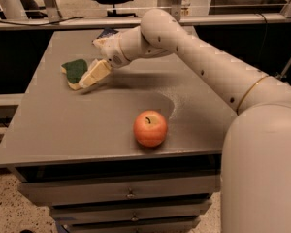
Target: Pick sponge
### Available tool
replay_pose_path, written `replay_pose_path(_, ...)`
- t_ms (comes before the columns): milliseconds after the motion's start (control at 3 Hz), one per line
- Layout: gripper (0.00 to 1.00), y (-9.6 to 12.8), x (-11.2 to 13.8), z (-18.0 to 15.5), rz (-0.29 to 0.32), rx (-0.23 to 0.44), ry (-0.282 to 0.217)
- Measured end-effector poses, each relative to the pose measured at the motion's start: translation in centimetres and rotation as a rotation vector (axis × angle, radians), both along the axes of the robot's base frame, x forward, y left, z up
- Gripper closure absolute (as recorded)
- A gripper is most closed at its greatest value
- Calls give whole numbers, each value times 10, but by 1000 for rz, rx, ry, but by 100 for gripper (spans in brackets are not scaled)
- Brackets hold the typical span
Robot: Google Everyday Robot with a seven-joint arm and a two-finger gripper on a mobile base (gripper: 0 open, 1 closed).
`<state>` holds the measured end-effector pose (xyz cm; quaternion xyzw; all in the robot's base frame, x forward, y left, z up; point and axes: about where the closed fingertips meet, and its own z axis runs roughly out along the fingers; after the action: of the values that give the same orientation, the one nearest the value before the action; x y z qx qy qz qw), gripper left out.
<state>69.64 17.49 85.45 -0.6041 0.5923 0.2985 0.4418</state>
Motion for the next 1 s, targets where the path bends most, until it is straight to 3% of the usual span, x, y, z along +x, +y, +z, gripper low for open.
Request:
replay_pose_path(333, 18, 11, -6, -7, 23, 2, 44)
replay_pose_path(1000, 65, 15, -18, -7, 24, 24, 80)
